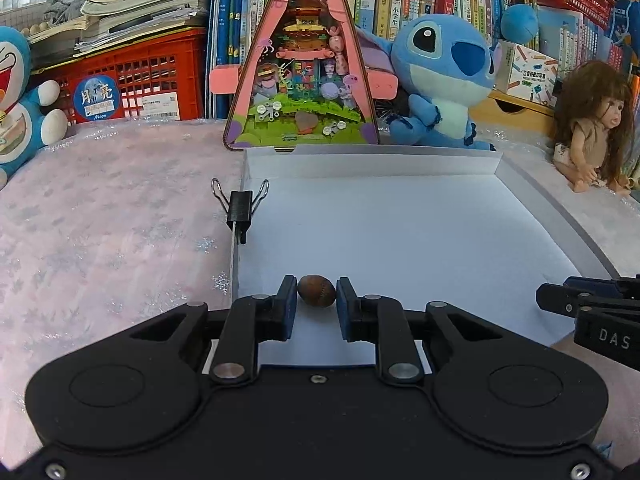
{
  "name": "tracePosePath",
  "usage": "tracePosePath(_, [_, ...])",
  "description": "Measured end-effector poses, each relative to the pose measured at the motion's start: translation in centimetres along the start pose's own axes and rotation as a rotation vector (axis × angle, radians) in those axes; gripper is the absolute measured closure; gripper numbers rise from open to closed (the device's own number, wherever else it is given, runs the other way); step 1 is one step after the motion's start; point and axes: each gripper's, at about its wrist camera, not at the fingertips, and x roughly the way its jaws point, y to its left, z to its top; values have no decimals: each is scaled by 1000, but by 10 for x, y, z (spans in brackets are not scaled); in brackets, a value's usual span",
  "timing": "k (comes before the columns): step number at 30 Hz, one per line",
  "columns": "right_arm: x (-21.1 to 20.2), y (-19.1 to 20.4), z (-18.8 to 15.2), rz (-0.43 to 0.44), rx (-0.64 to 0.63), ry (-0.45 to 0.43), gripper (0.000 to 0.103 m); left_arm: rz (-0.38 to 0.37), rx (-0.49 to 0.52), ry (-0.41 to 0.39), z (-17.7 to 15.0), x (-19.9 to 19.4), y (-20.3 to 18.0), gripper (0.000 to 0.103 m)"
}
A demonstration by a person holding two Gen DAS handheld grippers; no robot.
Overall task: Organize rigid objects
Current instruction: 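Carry the nut and the disc over the white tray with both tools, then open the left tool to drop the nut while the right tool drops the disc into the tray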
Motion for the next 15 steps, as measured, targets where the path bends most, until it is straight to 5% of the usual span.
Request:
tracePosePath(7, [-1,-4,-1,34,14,-27,51,-11,0,4,-1,-3,-2,75])
tracePosePath(12, [-13,-11,-4,49,42,-72,39,-18,0,-26,-3,-22,-3,45])
tracePosePath(15, [-26,-16,-8,54,56,-110,34,-32,0,-44,-9,-38,-2,36])
